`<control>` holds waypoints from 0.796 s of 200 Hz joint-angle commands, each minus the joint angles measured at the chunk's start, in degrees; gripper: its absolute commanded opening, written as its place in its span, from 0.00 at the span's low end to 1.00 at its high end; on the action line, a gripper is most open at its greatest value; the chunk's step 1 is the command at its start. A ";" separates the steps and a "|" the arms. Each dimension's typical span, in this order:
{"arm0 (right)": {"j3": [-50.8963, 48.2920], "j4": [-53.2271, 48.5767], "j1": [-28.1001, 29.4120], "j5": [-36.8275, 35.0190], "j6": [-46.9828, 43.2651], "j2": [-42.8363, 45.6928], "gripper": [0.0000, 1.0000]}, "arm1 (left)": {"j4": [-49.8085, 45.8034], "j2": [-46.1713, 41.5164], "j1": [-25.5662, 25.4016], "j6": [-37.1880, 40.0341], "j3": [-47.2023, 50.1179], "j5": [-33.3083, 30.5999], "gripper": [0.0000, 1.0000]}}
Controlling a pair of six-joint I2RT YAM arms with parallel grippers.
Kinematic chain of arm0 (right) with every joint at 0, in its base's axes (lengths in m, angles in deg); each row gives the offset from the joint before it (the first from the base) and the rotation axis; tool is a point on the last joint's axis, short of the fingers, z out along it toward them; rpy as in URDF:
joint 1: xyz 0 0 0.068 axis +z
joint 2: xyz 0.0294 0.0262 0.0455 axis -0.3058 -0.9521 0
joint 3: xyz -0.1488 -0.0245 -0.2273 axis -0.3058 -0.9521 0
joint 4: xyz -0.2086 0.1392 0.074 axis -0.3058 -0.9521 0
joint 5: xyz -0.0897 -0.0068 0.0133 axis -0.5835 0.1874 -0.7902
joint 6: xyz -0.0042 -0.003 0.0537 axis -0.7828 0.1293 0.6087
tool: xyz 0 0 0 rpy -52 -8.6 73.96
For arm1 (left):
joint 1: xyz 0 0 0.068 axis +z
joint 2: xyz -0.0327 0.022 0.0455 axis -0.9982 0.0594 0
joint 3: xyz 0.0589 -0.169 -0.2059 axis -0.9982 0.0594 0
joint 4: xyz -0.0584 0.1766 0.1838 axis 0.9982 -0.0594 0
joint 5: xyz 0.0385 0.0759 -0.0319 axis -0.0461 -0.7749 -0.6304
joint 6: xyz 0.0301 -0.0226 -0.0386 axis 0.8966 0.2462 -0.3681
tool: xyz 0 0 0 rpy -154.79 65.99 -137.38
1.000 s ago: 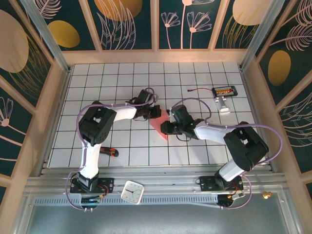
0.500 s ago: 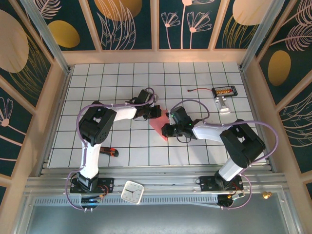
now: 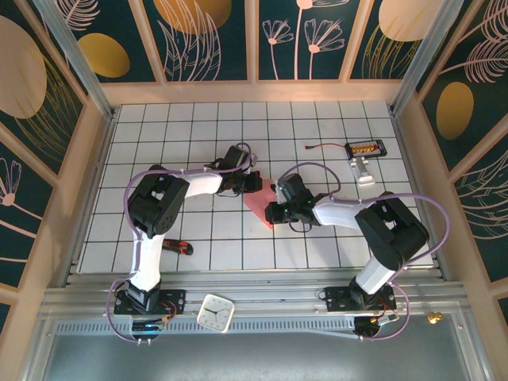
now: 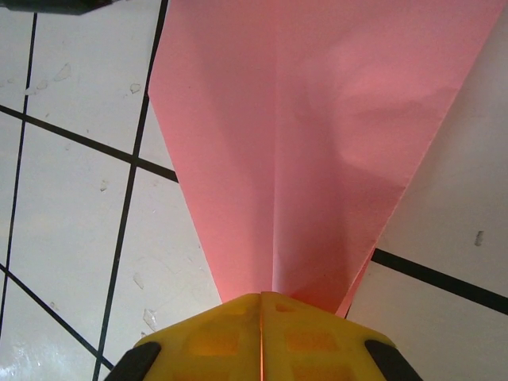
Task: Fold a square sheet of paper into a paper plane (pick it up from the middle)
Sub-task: Fourth fold the wing at the center of the table.
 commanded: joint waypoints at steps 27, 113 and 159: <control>1.68 -2.27 -0.60 -0.43 -2.13 -1.47 0.09 | -4.84 -1.60 0.41 0.71 1.65 -2.76 0.02; 1.34 -2.28 -1.17 -0.78 -2.93 -2.88 0.08 | -3.41 -6.52 0.40 -0.97 2.32 0.17 0.15; 0.90 -2.20 -1.29 -0.89 -2.94 -3.19 0.07 | 1.99 -8.28 -0.66 -4.54 6.13 7.33 0.12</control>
